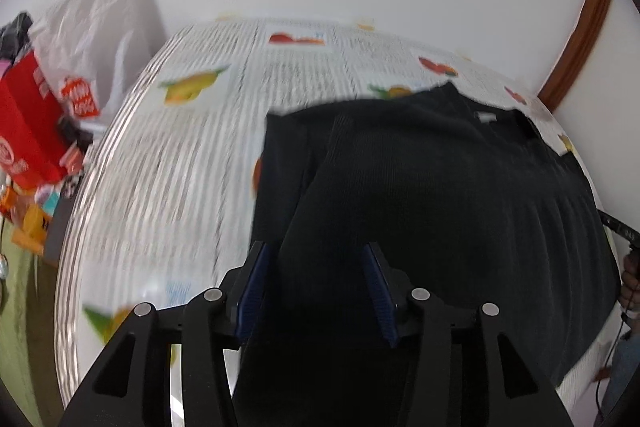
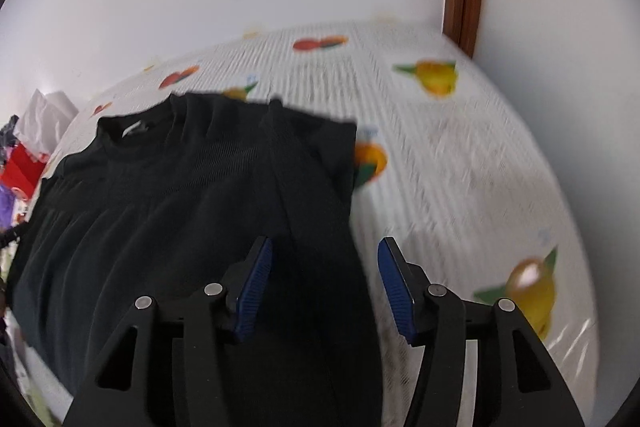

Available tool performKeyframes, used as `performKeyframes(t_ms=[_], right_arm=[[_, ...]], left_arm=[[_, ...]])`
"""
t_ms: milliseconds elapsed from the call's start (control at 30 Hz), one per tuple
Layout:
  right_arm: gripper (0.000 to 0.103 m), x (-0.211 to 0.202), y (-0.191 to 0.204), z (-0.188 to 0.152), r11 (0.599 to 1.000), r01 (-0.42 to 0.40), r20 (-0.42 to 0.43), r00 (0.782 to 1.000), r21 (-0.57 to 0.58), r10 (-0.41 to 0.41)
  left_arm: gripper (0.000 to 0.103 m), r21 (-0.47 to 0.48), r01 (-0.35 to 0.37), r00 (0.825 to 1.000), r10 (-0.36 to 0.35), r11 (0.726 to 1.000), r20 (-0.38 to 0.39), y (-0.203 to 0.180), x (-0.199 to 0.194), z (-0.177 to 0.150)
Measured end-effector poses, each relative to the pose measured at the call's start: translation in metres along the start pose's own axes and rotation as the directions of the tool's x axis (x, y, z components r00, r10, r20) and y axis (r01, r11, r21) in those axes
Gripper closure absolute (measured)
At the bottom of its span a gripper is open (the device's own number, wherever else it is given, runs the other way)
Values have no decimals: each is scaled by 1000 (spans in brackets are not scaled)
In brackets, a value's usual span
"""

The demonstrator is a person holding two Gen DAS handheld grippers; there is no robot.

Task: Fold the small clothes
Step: 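Grasp the folded sweatshirt edge with the left gripper and fold it over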

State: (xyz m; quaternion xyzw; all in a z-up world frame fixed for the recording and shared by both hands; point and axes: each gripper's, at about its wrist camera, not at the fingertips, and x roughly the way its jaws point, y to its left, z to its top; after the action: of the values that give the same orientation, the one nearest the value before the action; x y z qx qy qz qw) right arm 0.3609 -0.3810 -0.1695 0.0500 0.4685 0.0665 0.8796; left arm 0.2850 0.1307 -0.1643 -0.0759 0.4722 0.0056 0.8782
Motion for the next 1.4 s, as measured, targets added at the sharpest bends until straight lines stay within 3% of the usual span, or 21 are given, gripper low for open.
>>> performKeyframes(t_ms=[100, 200, 233, 267, 300, 333, 367, 467, 600, 800, 933, 1033, 1133, 1400], right_arm=[[49, 10, 5, -2, 1000, 15, -34, 999, -6, -15], [49, 15, 9, 0, 1000, 27, -43, 999, -12, -28], [53, 18, 12, 2, 1000, 25, -51, 998, -17, -26], [64, 19, 13, 2, 1000, 17, -57, 998, -26, -18], [70, 19, 16, 3, 999, 17, -55, 998, -44, -19], [86, 18, 20, 5, 997, 36, -39, 998, -75, -39], [87, 16, 23, 6, 994, 41, -26, 999, -102, -43], [88, 12, 17, 15, 993, 21, 12, 1000, -118, -20], [88, 18, -1, 37, 996, 10, 38, 999, -87, -7], [88, 39, -28, 79, 997, 67, 45, 997, -45, -65], [84, 45, -39, 84, 997, 81, 40, 996, -18, -80], [76, 34, -44, 67, 994, 103, 57, 993, -22, -102], [69, 16, -47, 43, 990, 142, 91, 986, -19, -140], [68, -35, -57, -33, 977, 209, 108, 971, 34, -212]], left_arm=[[55, -20, 1, 1000, -1, 1000, -20, 14, -5, -19], [55, -81, 50, 998, -53, 995, -37, 27, -6, -31], [55, -93, 61, 997, -65, 994, -36, 28, -5, -33], [55, -94, 61, 998, -64, 994, -30, 28, -4, -35], [65, -88, 60, 998, -62, 994, -17, 26, -4, -36], [75, -79, 80, 997, -81, 994, -5, 24, -5, -37], [86, -76, 101, 995, -101, 992, 5, 20, -5, -37], [95, -47, 47, 998, -45, 998, 36, 9, -8, -30], [96, -46, 59, 998, -58, 997, 32, -1, 5, -9], [95, -25, 76, 996, -75, 997, 45, -30, 33, 33], [95, -9, 47, 998, -46, 999, 46, -48, 47, 47], [90, -8, 33, 998, -33, 999, 45, -50, 47, 43], [78, 6, 34, 999, -34, 999, 25, -47, 40, 33], [64, 48, 38, 998, -40, 998, 44, -31, 1, -13]])
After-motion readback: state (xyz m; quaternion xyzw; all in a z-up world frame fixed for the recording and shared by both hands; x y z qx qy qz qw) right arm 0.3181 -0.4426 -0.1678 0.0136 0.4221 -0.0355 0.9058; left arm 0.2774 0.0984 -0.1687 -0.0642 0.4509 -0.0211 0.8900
